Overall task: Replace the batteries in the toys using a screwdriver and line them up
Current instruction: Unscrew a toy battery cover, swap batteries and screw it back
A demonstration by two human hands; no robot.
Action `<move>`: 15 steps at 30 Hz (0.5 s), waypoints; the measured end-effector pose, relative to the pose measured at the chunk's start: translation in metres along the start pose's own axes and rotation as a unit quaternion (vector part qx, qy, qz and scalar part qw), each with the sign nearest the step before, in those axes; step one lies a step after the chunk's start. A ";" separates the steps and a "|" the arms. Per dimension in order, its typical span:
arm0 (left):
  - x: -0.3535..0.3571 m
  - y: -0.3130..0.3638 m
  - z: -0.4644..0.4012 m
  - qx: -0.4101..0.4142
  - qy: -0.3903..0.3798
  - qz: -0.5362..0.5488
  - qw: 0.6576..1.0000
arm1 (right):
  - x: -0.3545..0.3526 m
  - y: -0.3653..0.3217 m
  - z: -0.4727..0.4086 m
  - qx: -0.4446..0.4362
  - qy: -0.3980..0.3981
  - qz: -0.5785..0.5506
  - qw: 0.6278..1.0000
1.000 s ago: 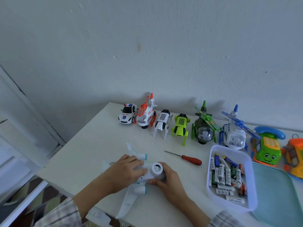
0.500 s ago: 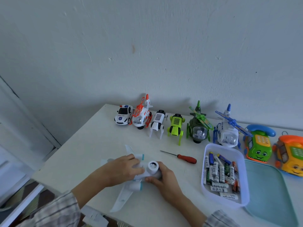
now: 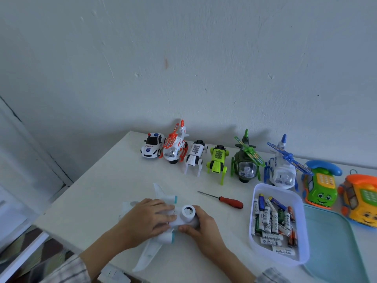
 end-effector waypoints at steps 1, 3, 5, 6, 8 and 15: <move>0.002 -0.001 0.003 -0.014 0.006 0.008 1.000 | 0.000 -0.001 0.001 -0.001 -0.001 -0.003 1.000; 0.003 0.000 0.007 -0.045 0.039 0.021 0.998 | -0.001 -0.002 0.002 0.005 -0.007 -0.010 1.000; 0.004 0.007 0.008 -0.054 0.075 0.011 0.996 | -0.005 -0.005 0.000 0.031 -0.031 -0.003 0.999; 0.005 0.011 0.008 -0.059 0.087 -0.001 0.994 | -0.008 -0.008 -0.002 0.047 -0.051 0.019 0.997; 0.008 0.018 0.007 -0.080 0.106 -0.024 0.991 | -0.017 -0.015 -0.007 0.066 -0.090 0.112 0.987; 0.017 0.024 0.007 -0.127 0.125 -0.055 0.983 | -0.064 -0.031 -0.016 0.135 0.077 0.439 0.885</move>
Point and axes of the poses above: each hand's wrist, its own z-axis away from the middle knuckle, its own x-axis out of the palm, y = z × x, the point moved 5 cm from there along -z, towards the middle knuckle, and after that the axes turned 15 degrees about x, right-handed, at the moved point
